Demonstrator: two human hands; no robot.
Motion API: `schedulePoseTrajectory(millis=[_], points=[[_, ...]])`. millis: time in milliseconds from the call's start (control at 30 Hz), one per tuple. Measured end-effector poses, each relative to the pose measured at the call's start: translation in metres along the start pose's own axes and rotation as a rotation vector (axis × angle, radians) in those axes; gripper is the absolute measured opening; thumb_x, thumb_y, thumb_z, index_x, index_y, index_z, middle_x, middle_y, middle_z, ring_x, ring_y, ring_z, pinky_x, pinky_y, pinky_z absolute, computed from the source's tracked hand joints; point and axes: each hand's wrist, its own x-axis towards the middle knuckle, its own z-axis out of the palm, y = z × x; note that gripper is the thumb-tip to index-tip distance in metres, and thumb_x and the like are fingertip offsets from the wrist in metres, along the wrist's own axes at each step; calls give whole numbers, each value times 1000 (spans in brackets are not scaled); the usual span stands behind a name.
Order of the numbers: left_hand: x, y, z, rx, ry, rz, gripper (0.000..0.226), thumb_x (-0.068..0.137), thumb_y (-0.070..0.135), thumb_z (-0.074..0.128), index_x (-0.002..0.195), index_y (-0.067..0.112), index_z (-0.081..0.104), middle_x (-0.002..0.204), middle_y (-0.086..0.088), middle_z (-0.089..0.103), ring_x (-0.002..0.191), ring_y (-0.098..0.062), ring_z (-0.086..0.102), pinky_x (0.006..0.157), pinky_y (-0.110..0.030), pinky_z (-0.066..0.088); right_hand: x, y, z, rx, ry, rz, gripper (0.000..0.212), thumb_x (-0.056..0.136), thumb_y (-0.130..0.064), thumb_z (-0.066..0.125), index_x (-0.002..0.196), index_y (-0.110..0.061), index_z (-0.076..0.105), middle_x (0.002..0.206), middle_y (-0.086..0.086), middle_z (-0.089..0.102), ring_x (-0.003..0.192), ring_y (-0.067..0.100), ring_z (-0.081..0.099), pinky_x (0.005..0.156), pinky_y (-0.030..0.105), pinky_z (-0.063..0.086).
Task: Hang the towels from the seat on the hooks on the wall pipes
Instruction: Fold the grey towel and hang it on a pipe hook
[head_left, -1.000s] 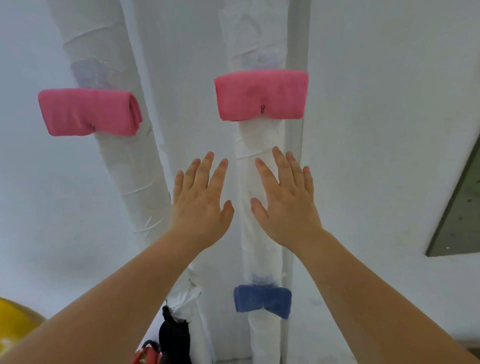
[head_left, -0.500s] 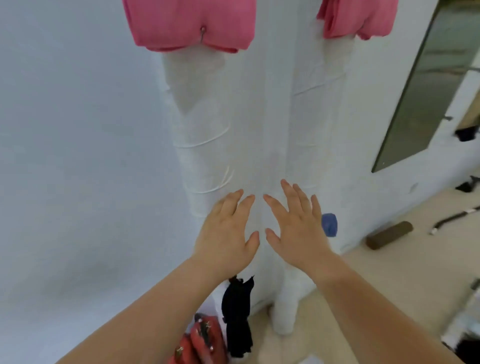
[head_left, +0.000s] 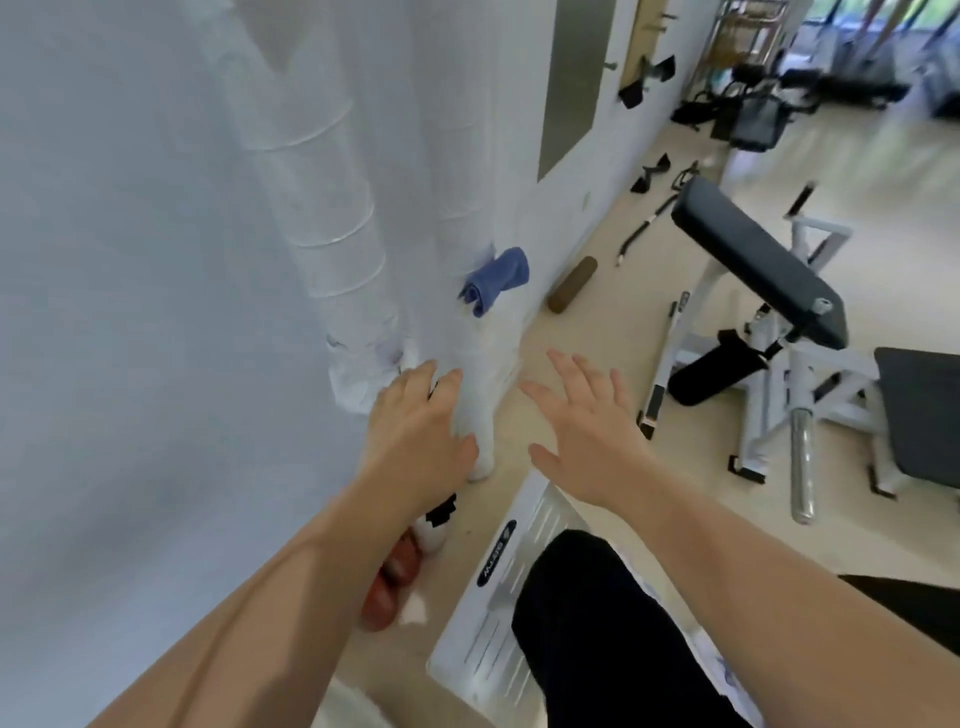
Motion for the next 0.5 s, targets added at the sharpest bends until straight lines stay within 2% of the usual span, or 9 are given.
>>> schedulePoseTrajectory(millis=[100, 333, 500], points=[[-14, 13, 26, 22, -75, 41, 74, 90, 49, 56, 154, 21, 33, 161, -10, 30, 145, -32, 31, 120, -44, 28, -31, 17, 13, 0, -45, 95, 71, 92, -51, 55, 154, -39, 24, 168, 3, -6, 155, 29, -5, 123, 57, -3], [-37, 62, 102, 66, -287, 173, 67, 88, 48, 48, 148, 20, 35, 151, -13, 40, 139, -36, 39, 115, -49, 34, -112, 76, 76, 7, -211, 270, 68, 95, -54, 48, 155, -38, 20, 168, 4, -7, 155, 31, -2, 122, 56, 2], [-45, 129, 162, 57, -473, 250, 71, 93, 48, 53, 155, 23, 28, 161, -7, 28, 147, -31, 27, 120, -46, 28, -190, 137, 123, 83, -373, 462, 69, 96, -52, 49, 156, -35, 20, 168, 4, -8, 155, 32, -3, 123, 57, 3]])
